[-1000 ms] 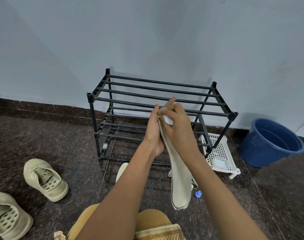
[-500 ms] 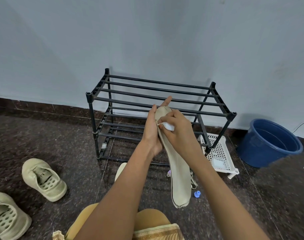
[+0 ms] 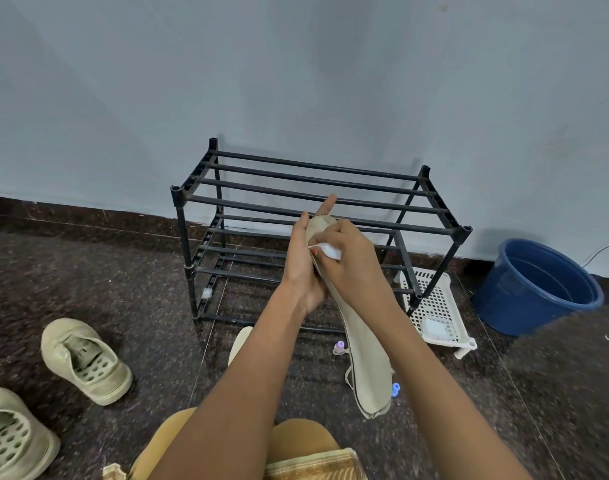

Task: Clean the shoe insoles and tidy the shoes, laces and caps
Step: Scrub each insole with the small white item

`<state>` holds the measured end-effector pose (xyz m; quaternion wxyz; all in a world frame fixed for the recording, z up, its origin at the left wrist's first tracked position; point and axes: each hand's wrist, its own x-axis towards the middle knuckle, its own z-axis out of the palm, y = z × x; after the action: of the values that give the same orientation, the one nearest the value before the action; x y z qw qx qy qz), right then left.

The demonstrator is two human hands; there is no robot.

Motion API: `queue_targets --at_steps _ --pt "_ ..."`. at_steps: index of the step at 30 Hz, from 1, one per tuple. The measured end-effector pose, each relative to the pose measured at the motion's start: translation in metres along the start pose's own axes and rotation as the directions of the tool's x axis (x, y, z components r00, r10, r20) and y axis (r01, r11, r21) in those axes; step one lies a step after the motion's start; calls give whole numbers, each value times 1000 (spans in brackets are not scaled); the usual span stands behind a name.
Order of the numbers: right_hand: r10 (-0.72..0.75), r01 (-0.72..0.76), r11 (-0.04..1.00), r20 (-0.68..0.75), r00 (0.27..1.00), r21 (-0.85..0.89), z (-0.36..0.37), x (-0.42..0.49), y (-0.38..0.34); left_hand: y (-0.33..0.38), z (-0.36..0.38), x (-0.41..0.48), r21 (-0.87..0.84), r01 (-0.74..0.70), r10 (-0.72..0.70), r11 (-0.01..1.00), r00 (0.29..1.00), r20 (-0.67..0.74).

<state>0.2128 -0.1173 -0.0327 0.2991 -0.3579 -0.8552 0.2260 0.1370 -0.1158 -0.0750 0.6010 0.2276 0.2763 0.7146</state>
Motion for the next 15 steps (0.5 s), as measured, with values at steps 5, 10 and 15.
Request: queue_targets --at_steps 5,10,15 --pt "14 -17 999 76 997 35 -6 -7 4 4 0 0 -103 -21 18 994 999 -28" --pt "23 -23 998 5 1000 53 -3 -9 3 7 1 -1 -136 -35 31 990 999 -31" --pt "24 -18 997 -87 996 72 2 -1 -7 3 4 -4 -45 -9 9 999 1000 12"
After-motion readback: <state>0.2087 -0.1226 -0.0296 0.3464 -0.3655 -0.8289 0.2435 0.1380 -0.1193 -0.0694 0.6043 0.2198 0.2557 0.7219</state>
